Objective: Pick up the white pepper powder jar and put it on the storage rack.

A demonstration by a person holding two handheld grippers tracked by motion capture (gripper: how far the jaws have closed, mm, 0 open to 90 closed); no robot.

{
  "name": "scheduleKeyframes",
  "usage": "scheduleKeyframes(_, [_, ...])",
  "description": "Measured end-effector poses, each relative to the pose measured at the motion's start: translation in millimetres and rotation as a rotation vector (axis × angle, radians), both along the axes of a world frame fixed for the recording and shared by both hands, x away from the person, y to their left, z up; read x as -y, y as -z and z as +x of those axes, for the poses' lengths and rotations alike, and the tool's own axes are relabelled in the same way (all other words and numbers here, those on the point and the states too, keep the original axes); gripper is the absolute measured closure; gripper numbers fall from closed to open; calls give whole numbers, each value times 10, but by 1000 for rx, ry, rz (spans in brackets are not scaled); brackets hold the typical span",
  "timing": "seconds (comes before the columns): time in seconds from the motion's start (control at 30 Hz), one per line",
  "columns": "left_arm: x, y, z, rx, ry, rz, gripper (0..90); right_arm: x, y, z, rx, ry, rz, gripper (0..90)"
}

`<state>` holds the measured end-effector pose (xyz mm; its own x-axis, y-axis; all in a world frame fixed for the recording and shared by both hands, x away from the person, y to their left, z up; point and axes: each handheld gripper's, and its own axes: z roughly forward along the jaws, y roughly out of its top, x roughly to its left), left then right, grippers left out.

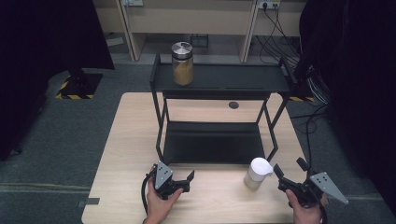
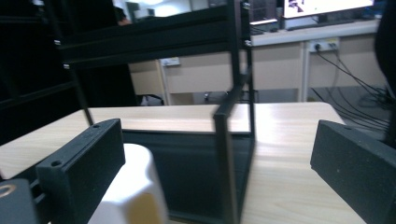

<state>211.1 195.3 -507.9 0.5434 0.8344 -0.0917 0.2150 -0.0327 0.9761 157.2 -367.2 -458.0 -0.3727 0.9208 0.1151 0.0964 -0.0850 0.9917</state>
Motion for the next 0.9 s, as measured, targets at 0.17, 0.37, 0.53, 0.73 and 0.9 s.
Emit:
scheduleKeyframes(0.17, [0,1,-1,1,0,-1,7,-31,2,23,10,-49,-14,32])
scheduleKeyframes(0.37, [-2,1,1,-1,0,-3,7,-81,-5,53,4,-94,-38,32])
scheduleKeyframes(0.53, [0,1,-1,1,0,0,7,-128,-8,80,1,-123,-53,32])
scheduleKeyframes(0.73, [-2,1,0,0,0,-2,7,-182,8,122,-10,-156,-74,33])
scheduleKeyframes(0.9, [-2,2,-1,1,0,-2,7,-242,23,160,-25,-187,-116,40])
